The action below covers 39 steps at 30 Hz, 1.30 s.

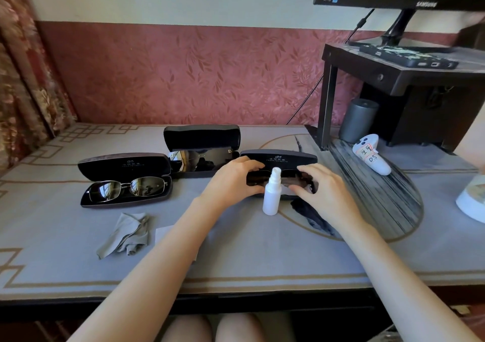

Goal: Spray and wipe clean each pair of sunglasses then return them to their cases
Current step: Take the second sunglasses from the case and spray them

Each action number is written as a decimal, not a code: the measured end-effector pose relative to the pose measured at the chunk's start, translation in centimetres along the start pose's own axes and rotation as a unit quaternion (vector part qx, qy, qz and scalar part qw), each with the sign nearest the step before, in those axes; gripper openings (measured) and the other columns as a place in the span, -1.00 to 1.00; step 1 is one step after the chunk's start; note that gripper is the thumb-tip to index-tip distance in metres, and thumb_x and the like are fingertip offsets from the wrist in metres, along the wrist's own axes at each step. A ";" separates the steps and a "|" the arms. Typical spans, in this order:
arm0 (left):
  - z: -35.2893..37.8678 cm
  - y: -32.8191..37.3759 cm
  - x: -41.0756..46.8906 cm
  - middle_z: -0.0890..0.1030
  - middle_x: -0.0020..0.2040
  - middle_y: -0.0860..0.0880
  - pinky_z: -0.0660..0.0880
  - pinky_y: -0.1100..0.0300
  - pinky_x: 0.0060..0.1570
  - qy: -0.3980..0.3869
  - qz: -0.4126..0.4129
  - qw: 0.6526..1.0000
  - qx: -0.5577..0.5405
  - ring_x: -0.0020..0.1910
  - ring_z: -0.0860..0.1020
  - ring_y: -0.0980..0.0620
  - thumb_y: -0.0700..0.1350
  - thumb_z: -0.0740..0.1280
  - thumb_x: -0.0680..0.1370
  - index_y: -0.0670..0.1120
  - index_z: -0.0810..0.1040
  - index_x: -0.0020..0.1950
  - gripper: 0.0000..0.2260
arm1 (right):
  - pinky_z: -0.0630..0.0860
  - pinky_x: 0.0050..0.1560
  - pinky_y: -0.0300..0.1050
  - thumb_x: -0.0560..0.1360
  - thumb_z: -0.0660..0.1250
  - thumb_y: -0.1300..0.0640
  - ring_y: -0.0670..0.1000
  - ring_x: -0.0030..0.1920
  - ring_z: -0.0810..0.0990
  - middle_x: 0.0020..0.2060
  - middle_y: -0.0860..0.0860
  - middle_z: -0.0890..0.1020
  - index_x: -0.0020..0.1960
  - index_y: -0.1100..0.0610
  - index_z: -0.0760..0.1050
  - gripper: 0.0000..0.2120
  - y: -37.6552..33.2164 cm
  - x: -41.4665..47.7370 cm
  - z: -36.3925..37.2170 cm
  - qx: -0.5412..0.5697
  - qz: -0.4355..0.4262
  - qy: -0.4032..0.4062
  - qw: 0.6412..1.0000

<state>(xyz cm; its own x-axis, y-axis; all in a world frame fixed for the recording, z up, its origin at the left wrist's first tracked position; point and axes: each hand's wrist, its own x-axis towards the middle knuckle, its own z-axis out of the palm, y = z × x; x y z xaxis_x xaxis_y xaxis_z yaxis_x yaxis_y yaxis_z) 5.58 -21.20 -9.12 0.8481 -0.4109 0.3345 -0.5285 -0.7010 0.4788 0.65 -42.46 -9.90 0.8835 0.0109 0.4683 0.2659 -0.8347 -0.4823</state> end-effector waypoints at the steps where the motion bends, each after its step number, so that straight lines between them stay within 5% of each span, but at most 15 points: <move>1: 0.0 0.0 -0.1 0.56 0.17 -0.01 0.49 0.09 0.14 0.007 0.004 1.000 -0.002 0.15 0.54 0.02 -0.03 0.48 0.44 -0.07 0.53 0.30 -0.55 | 0.47 0.08 -0.18 0.43 0.50 0.11 -0.01 0.07 0.58 0.13 -0.02 0.60 0.24 0.16 0.56 -0.59 -0.1 -0.1 0.0 0.014 -0.002 0.010 1.000; 11: -0.8 0.6 -0.8 0.51 0.12 -0.03 0.47 0.18 -0.04 0.114 0.028 0.992 -0.046 -0.01 0.52 0.02 -0.08 0.53 0.39 -0.09 0.55 0.25 -0.55 | 0.34 0.19 -0.48 0.43 0.50 0.21 -0.16 0.13 0.50 0.14 -0.09 0.54 0.25 0.17 0.54 -0.60 -1.3 0.1 -0.8 0.108 -0.039 0.069 0.991; 20: -3.9 1.0 -0.8 0.50 0.09 -0.04 0.49 0.18 0.04 0.167 0.061 0.984 -0.012 0.04 0.52 0.01 -0.15 0.54 0.37 -0.10 0.57 0.21 -0.57 | 0.43 0.28 -0.24 0.45 0.48 0.17 -0.17 0.18 0.48 0.16 -0.09 0.52 0.29 0.16 0.50 -0.57 -2.9 1.6 -1.3 0.139 -0.075 0.087 0.984; 23: -5.4 1.1 -1.1 0.46 0.06 0.03 0.49 0.20 0.02 0.189 0.067 0.980 -0.013 -0.01 0.49 0.07 -0.14 0.55 0.36 -0.10 0.58 0.19 -0.57 | 0.40 0.27 -0.32 0.44 0.49 0.15 -0.19 0.18 0.47 0.18 -0.08 0.50 0.32 0.15 0.49 -0.53 -3.9 2.2 -1.6 0.144 -0.081 0.085 0.983; 28: -7.9 1.7 -2.3 0.42 0.07 0.09 0.33 0.54 0.00 0.209 0.077 0.975 0.002 0.00 0.41 0.25 -0.11 0.55 0.37 -0.06 0.56 0.19 -0.58 | 0.32 0.28 -0.39 0.44 0.49 0.16 -0.21 0.19 0.45 0.21 0.03 0.51 0.30 0.19 0.50 -0.55 -5.5 3.0 -2.5 0.137 -0.125 0.085 0.979; 32: -10.1 2.0 -3.6 0.47 0.09 0.04 0.33 0.50 0.06 0.227 0.082 0.970 0.015 0.05 0.44 0.20 -0.11 0.55 0.37 -0.05 0.56 0.18 -0.59 | 0.34 0.30 -0.30 0.44 0.49 0.11 -0.08 0.21 0.48 0.20 0.02 0.52 0.31 0.15 0.51 -0.54 -7.1 3.4 -3.2 0.139 -0.149 0.078 0.976; 39: -12.9 1.2 -6.7 0.49 0.09 -0.02 0.34 0.49 0.07 0.231 0.077 0.970 0.005 0.03 0.45 0.24 -0.12 0.56 0.35 -0.07 0.57 0.16 -0.59 | 0.38 0.31 -0.23 0.41 0.51 0.22 -0.14 0.16 0.49 0.11 -0.08 0.50 0.27 0.07 0.51 -0.54 -10.1 3.2 -3.2 0.207 -0.176 0.001 0.962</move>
<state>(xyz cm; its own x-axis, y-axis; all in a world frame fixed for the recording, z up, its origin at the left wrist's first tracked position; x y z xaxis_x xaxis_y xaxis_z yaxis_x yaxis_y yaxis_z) -1.23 -11.76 -0.34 0.6508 -0.2068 0.7305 -0.6449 -0.6583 0.3882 -0.47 -35.78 -1.22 0.7094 0.2519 0.6583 0.6803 -0.4890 -0.5460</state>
